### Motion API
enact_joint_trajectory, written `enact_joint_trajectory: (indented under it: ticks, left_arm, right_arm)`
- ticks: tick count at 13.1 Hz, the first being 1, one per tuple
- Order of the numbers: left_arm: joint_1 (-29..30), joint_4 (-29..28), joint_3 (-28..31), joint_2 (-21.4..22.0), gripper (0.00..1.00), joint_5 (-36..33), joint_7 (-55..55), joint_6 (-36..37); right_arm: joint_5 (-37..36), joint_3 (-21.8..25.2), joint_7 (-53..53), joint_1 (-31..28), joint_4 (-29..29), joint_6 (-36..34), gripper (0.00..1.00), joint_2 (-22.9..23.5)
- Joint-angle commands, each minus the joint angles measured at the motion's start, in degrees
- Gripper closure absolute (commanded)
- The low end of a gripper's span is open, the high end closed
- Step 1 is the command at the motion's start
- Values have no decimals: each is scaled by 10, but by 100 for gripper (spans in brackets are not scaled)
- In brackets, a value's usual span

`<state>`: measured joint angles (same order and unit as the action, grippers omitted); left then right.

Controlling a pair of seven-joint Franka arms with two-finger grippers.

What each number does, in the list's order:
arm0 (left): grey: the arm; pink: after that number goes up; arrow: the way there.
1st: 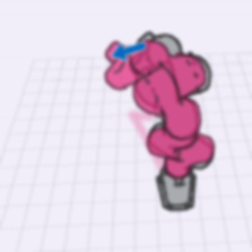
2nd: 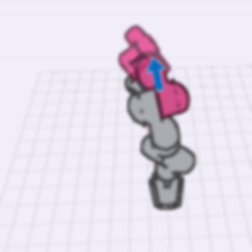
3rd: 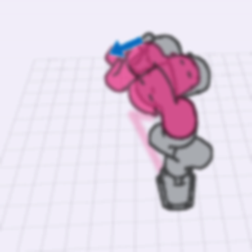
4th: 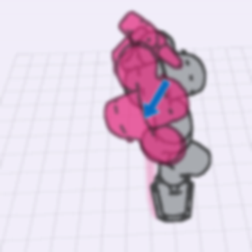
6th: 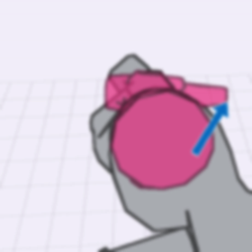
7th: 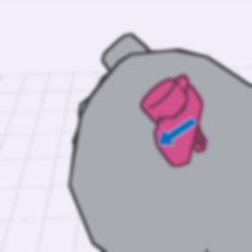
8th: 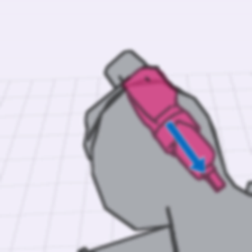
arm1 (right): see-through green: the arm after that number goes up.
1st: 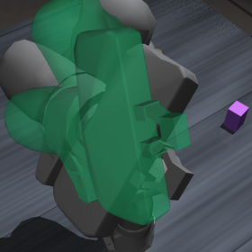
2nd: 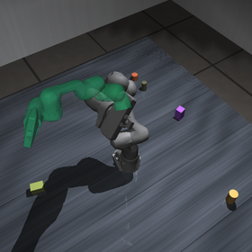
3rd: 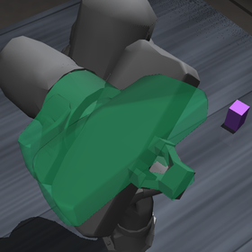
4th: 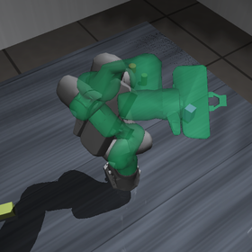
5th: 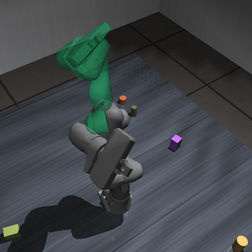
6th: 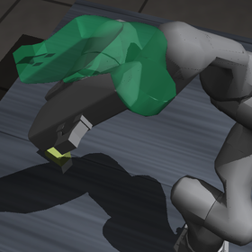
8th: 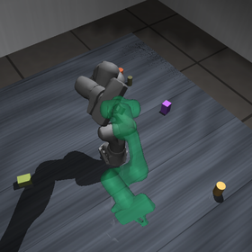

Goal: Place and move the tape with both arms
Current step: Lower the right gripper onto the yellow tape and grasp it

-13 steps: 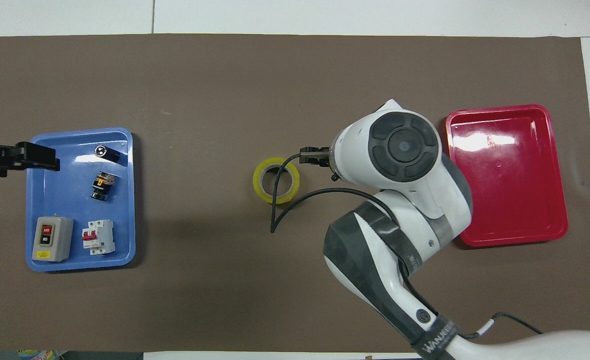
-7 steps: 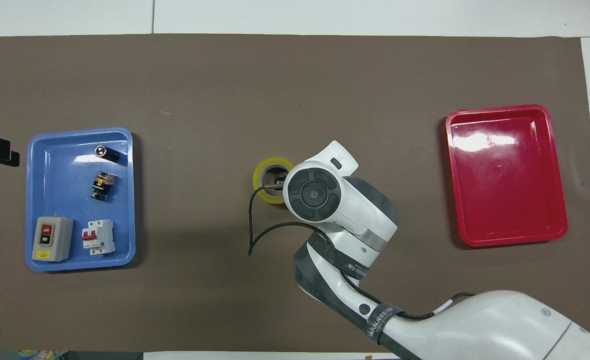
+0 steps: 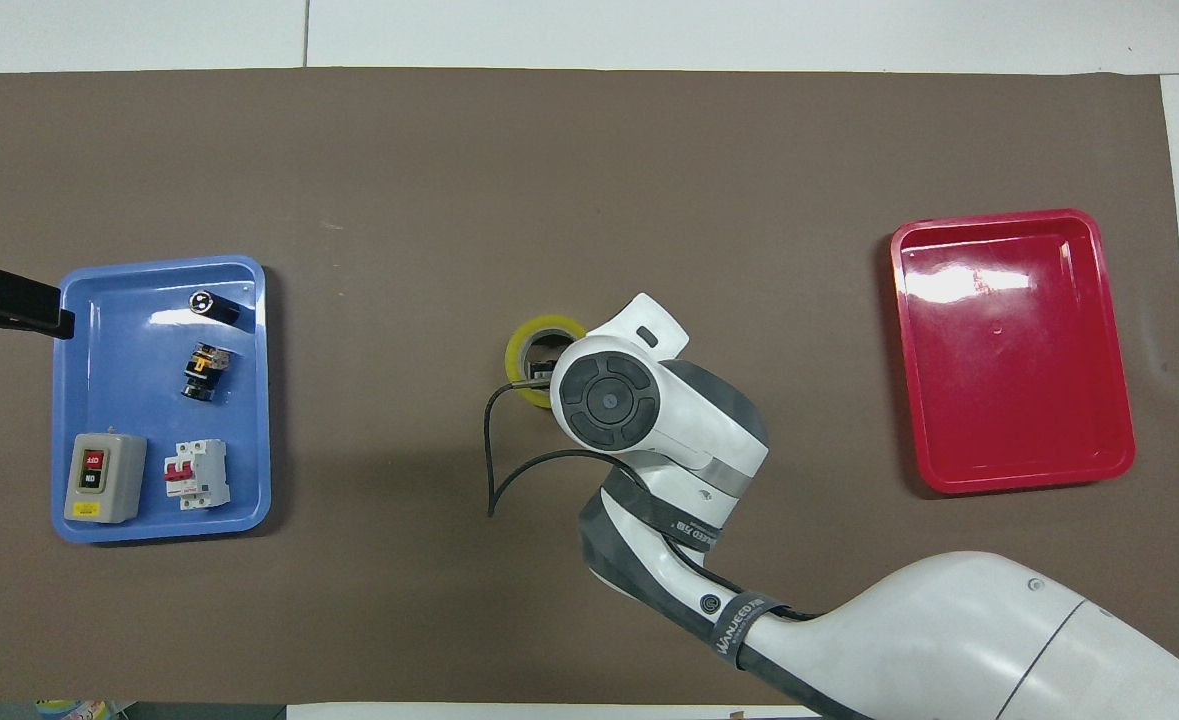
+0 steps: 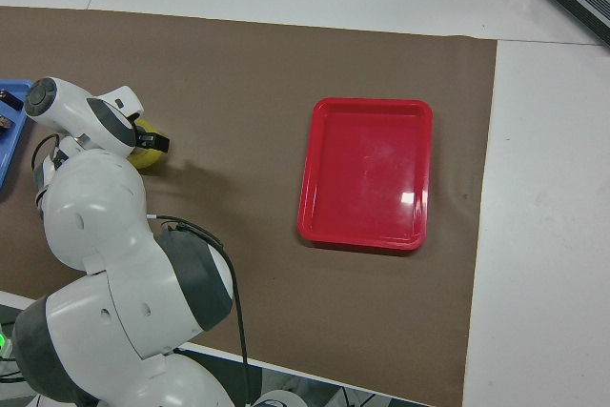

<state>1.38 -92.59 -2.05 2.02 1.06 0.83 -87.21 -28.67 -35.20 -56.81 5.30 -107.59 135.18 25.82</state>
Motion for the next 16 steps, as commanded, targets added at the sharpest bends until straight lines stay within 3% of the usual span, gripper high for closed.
enact_joint_trajectory:
  ticks: [1,2,3,7,9,11,13,16]
  left_arm:
    - [-1,1,4,5,0,10,6,11]
    - [0,0,4,5,0,10,6,11]
    - [0,1,4,5,0,10,6,11]
    - [0,1,4,5,0,10,6,11]
    - [0,0,4,5,0,10,6,11]
    - [0,0,4,5,0,10,6,11]
    - [0,1,4,5,0,10,6,11]
    - [0,1,4,5,0,10,6,11]
  right_arm:
    - [-20,-6,-11,-10,4,18,31,9]
    - [-20,-6,-11,-10,2,28,39,9]
    - [-20,-5,-12,-10,1,31,41,9]
    - [-21,-4,-14,-7,-3,46,42,13]
    - [-37,0,-9,-6,2,39,58,21]
    - [-38,1,-8,-6,2,33,100,20]
    - [-37,2,-9,-6,4,22,100,20]
    - [-25,12,52,-17,62,-90,100,-21]
